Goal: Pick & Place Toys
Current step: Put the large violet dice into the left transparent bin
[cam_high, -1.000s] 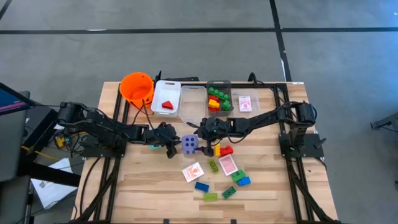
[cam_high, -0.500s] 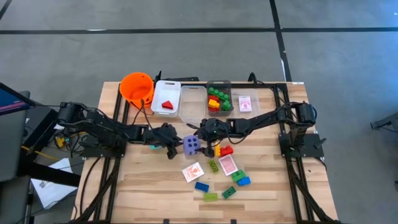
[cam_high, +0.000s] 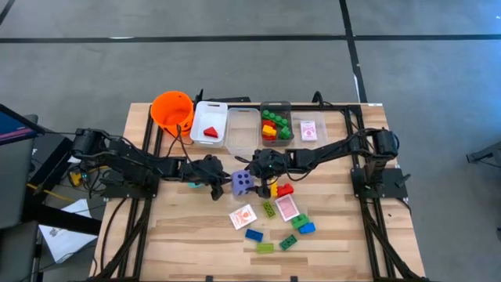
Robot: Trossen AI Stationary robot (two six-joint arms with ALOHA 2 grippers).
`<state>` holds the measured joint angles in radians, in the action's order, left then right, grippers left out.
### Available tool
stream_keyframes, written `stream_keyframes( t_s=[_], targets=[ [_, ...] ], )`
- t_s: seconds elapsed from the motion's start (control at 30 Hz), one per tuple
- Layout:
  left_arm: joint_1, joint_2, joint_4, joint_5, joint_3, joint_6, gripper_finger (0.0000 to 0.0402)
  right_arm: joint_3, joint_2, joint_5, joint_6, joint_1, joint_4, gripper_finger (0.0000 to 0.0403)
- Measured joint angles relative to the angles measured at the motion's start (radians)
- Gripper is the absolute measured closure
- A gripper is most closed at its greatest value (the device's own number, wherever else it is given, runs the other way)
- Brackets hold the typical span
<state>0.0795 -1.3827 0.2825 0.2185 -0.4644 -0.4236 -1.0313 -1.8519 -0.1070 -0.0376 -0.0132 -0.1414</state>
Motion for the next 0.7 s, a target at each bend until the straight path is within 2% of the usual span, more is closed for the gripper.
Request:
stream_keyframes(
  t_s=[0.7],
  targets=[
    [0.0,0.0,-0.003,0.0,0.0,0.0,0.0309,-0.001,0.002,-0.016,0.0,0.0,0.059,0.0007]
  ],
)
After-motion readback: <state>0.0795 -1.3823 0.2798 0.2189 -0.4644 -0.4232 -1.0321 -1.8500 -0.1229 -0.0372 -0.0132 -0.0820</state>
